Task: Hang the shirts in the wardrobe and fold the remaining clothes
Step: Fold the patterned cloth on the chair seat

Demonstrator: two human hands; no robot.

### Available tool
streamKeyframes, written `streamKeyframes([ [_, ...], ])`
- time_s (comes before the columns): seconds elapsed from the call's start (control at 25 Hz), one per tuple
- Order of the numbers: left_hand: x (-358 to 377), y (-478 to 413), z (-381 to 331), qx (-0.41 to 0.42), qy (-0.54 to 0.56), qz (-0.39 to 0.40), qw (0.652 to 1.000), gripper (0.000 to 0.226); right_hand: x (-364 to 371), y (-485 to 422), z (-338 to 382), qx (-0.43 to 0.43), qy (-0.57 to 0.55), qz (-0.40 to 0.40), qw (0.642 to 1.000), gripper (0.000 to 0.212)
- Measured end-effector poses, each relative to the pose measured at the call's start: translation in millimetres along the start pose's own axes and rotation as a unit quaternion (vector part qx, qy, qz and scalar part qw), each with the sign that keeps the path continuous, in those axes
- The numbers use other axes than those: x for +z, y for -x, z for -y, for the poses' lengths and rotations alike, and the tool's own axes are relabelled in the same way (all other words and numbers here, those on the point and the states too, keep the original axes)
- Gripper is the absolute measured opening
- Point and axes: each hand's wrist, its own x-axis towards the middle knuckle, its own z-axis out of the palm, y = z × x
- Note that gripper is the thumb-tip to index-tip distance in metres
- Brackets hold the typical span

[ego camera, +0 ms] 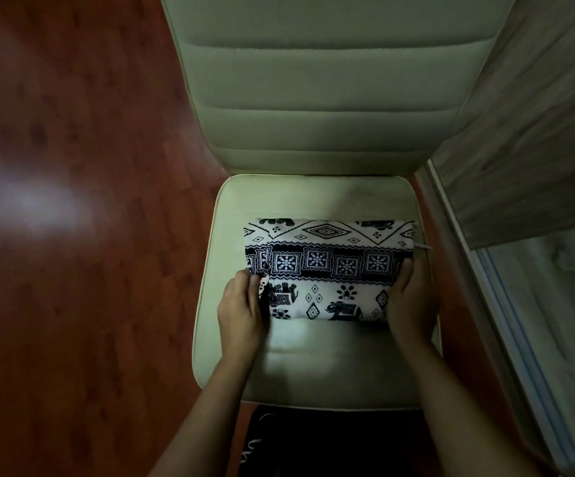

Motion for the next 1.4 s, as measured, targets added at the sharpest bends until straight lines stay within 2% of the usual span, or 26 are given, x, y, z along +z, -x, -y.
streamKeyframes([
  [0.16, -5, 3, 28, 0.066, -0.168, -0.020, 0.983, 0.014, -13, -7, -14, -0.044, 0.028, -0.011, 0.999, 0.021],
  [0.24, -3, 4, 27, 0.061, -0.187, -0.022, 0.980, 0.030, -12, -4, -17, -0.062, 0.057, -0.017, 0.996, 0.022],
  [0.32, -1, 3, 18, -0.012, -0.095, -0.019, 0.995, 0.040, -9, -2, -19, -0.062, 0.058, -0.014, 0.996, 0.024],
  [0.4, -3, 9, 24, -0.061, 0.044, -0.011, 0.997, 0.034, -6, 0, -22, -0.064, 0.041, -0.002, 0.997, 0.026],
  [0.52, -16, 9, 32, -0.033, 0.082, 0.003, 0.996, 0.029, -5, -1, -25, -0.043, 0.033, -0.005, 0.999, 0.033],
  [0.6, -20, -1, 24, 0.012, 0.050, -0.048, 0.998, 0.039, -5, -3, -21, -0.058, 0.049, -0.039, 0.996, 0.033],
  [0.68, -13, -12, -3, 0.073, -0.011, -0.051, 0.996, 0.049, -3, -3, -9, -0.160, 0.079, -0.038, 0.983, 0.035],
  [0.76, 4, -13, -26, 0.145, -0.117, 0.021, 0.982, 0.056, 6, 4, 6, -0.234, 0.098, 0.046, 0.966, 0.045],
  [0.84, 21, -9, -27, 0.165, -0.217, 0.106, 0.956, 0.062, 18, 10, 11, -0.233, 0.155, 0.137, 0.950, 0.054],
  [0.96, 31, -7, -7, 0.072, -0.241, 0.179, 0.951, 0.064, 30, 12, -1, -0.209, 0.232, 0.182, 0.932, 0.061],
  [1.04, 31, -8, -5, 0.031, -0.224, 0.174, 0.958, 0.067, 29, 10, -1, -0.156, 0.208, 0.175, 0.950, 0.064],
  [1.12, 30, -7, -12, 0.000, -0.203, 0.166, 0.965, 0.072, 24, 9, 5, -0.071, 0.158, 0.136, 0.975, 0.071],
  [1.2, 26, -8, -22, -0.050, -0.156, 0.148, 0.975, 0.074, 20, 8, 7, 0.001, 0.135, 0.126, 0.983, 0.083],
  [1.28, 22, -12, -29, -0.099, -0.103, 0.117, 0.983, 0.080, 17, 3, 6, 0.028, 0.120, 0.122, 0.985, 0.090],
  [1.4, 20, -22, -30, -0.147, -0.091, 0.086, 0.981, 0.092, 11, -6, 5, 0.043, 0.081, 0.126, 0.988, 0.103],
])
